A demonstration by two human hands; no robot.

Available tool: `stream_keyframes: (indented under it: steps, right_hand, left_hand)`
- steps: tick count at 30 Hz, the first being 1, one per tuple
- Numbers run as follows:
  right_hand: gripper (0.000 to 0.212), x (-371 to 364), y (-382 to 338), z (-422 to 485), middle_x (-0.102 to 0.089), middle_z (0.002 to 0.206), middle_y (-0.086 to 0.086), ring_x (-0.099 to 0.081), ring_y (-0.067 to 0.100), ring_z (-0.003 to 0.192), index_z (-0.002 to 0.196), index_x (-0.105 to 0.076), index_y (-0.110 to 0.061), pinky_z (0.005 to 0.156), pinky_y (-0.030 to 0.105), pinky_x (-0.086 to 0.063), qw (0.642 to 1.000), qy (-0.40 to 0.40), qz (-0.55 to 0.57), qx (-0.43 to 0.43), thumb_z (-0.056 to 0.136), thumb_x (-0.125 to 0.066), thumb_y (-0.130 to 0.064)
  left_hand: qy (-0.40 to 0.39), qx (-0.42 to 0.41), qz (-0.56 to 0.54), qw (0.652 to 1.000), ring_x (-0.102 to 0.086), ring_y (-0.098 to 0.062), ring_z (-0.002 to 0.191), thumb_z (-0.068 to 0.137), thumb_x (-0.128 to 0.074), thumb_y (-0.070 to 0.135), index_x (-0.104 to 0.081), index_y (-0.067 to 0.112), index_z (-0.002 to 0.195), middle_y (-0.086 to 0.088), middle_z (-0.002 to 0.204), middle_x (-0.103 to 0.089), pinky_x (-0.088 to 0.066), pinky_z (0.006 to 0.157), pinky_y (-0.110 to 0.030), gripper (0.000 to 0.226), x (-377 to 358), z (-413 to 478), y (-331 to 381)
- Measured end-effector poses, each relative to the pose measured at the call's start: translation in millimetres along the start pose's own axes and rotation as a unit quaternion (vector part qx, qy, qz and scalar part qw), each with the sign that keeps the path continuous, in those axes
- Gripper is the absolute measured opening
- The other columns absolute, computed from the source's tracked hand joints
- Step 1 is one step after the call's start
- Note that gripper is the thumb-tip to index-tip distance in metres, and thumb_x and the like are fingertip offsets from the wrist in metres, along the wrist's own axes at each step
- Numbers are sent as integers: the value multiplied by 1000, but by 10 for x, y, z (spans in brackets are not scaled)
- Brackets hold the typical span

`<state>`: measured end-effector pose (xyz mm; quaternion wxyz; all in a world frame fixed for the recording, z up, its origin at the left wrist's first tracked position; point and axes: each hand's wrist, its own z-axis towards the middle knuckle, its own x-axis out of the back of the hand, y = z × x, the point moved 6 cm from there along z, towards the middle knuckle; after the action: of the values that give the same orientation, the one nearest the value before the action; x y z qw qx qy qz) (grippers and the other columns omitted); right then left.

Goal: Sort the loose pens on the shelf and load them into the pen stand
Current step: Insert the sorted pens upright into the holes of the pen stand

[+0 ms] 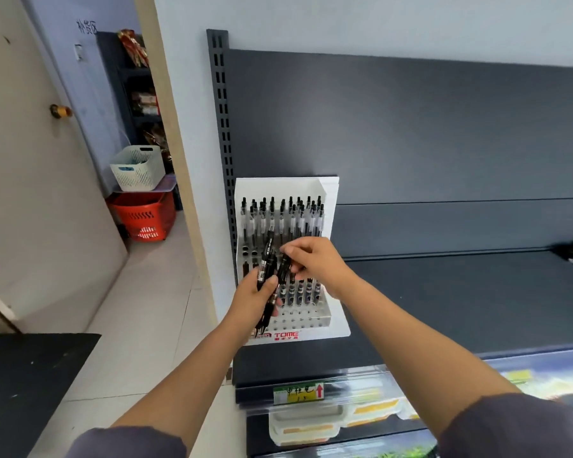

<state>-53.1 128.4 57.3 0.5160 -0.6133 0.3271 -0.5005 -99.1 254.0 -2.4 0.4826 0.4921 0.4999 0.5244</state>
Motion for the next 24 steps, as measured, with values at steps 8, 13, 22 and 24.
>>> stream_keyframes:
  steps: [8, 13, 22, 24]
  right_hand:
    - [14, 702, 53, -99, -62, 72, 0, -63, 8, 58, 81, -60, -15, 58, 23, -58, 982, 114, -140, 48, 94, -56, -16]
    - [14, 786, 137, -97, -66, 72, 5, -67, 20, 69, 86, -61, -13, 71, 37, -58, 965, 141, -209, 69, 95, -52, -19]
    - [20, 701, 58, -31, -65, 70, 4, -61, 22, 64, 92, -64, -10, 66, 36, -53, 925, 147, -322, 135, 96, -51, -25]
    - [20, 686, 55, -21, -65, 70, 3, -61, 22, 64, 94, -64, -10, 66, 36, -53, 925, 145, -323, 138, 96, -52, -26]
  left_hand:
    - [61, -1, 33, 998, -54, -17, 64, 98, -45, 23, -54, 24, 99, -7, 82, -57, -48, 59, -28, 9, -307, 35, 54]
    - [65, 20, 104, 992, -47, -47, 113, 98, -44, 27, -52, 11, 126, -30, 123, -52, -44, 91, -55, 33, -384, -8, -8]
    - [82, 24, 61, 995, -48, -13, 61, 98, -44, 18, -54, 17, 90, 0, 75, -62, -40, 55, -24, 13, -318, 1, -120]
    - [86, 29, 49, 995, -48, -11, 61, 98, -44, 17, -50, 22, 98, 0, 80, -66, -40, 54, -24, 8, -334, 1, -127]
